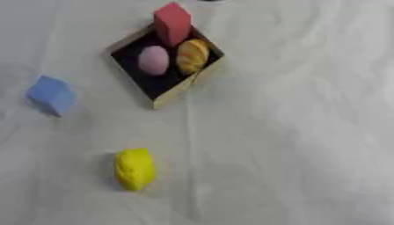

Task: Pick up objects on the table and place them in the box.

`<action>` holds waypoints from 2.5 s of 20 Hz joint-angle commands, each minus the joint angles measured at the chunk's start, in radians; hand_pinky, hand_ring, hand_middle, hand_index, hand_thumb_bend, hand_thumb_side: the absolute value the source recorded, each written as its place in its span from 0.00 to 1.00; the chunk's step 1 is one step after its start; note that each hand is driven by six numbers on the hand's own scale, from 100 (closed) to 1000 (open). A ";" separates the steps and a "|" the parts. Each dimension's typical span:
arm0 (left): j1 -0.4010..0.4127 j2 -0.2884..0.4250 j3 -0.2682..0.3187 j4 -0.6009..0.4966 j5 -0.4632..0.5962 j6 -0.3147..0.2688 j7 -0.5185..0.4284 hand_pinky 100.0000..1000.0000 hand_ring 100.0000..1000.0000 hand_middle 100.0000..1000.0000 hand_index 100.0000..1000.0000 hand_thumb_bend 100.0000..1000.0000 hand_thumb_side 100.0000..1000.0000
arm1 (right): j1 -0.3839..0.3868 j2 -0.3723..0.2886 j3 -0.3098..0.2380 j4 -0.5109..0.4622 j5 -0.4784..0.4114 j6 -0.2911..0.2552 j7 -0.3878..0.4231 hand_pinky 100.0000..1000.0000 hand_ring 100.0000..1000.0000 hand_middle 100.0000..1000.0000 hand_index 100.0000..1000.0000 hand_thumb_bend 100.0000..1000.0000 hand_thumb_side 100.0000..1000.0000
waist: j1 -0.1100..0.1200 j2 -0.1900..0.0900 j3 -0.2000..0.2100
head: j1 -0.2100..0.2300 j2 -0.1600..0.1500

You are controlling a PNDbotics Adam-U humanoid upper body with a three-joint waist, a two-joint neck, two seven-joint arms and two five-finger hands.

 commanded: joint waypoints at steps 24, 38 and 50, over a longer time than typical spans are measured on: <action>-0.180 -0.109 -0.113 0.097 0.022 -0.048 -0.278 0.88 0.88 0.83 0.88 0.52 0.08 | -0.012 0.017 -0.001 -0.014 -0.022 0.039 0.006 0.87 0.76 0.64 0.76 0.00 0.00 | 0.037 0.004 -0.022 | 0.013 -0.019; -0.187 -0.121 -0.157 0.125 -0.003 -0.059 -0.304 0.88 0.87 0.82 0.87 0.53 0.18 | -0.008 0.037 0.004 -0.014 -0.033 0.061 0.005 0.87 0.75 0.64 0.75 0.00 0.00 | 0.050 0.011 -0.030 | 0.018 -0.018; -0.149 -0.059 -0.167 0.010 0.043 -0.026 -0.305 0.89 0.87 0.82 0.88 0.55 0.30 | 0.001 0.048 0.009 -0.014 -0.043 0.080 0.011 0.87 0.75 0.62 0.75 0.00 0.00 | 0.047 0.007 -0.022 | 0.013 -0.017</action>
